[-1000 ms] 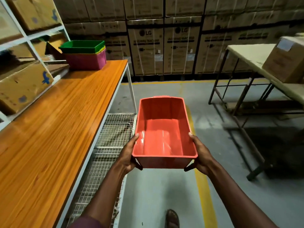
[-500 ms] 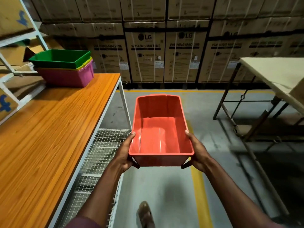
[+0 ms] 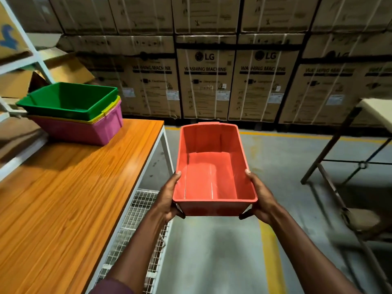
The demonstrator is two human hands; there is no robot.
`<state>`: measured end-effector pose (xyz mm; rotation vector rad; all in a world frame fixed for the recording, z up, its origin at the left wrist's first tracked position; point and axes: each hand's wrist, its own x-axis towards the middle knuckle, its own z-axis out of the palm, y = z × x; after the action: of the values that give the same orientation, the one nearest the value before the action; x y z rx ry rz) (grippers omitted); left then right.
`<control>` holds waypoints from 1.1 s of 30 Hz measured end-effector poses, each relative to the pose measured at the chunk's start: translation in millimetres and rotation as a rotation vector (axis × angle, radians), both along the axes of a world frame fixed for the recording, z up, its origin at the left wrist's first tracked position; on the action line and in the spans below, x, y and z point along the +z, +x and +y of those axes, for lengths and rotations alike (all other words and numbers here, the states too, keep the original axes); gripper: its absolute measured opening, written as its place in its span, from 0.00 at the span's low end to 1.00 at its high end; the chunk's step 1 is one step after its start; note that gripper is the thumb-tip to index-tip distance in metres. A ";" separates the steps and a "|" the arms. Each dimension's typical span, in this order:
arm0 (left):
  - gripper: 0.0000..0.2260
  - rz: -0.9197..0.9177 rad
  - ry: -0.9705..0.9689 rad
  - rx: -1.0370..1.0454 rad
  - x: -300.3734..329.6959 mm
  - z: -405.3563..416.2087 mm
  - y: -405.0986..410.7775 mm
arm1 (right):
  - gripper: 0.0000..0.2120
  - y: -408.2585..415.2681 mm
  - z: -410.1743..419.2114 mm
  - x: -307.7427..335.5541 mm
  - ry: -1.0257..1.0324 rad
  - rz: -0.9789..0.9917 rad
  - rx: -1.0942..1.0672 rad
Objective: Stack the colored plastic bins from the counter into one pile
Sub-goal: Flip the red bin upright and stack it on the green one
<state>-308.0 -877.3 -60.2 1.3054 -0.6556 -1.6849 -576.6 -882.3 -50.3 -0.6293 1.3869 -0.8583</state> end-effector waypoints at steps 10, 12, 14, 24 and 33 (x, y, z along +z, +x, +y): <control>0.28 0.068 -0.041 0.300 5.9 -136.7 -2.2 | 0.28 12.2 -202.0 13.3 -0.029 0.006 0.257; 0.27 0.086 -0.071 0.361 15.7 -156.9 -4.5 | 0.26 15.6 -235.7 25.3 -0.045 0.007 0.320; 0.26 0.100 -0.105 0.403 29.9 -173.3 -4.9 | 0.24 20.4 -267.8 36.5 -0.065 0.003 0.369; 0.24 0.047 -0.232 0.713 95.4 -253.5 36.9 | 0.24 89.5 -408.8 116.0 -0.209 -0.031 0.636; 0.23 -0.056 -0.327 0.930 170.2 -297.0 117.8 | 0.27 192.0 -480.9 188.1 -0.297 -0.171 0.865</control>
<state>-190.2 -1174.3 110.0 1.1506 -0.2525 -0.7503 -384.6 -1363.2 137.8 -1.2306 0.7057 -0.3916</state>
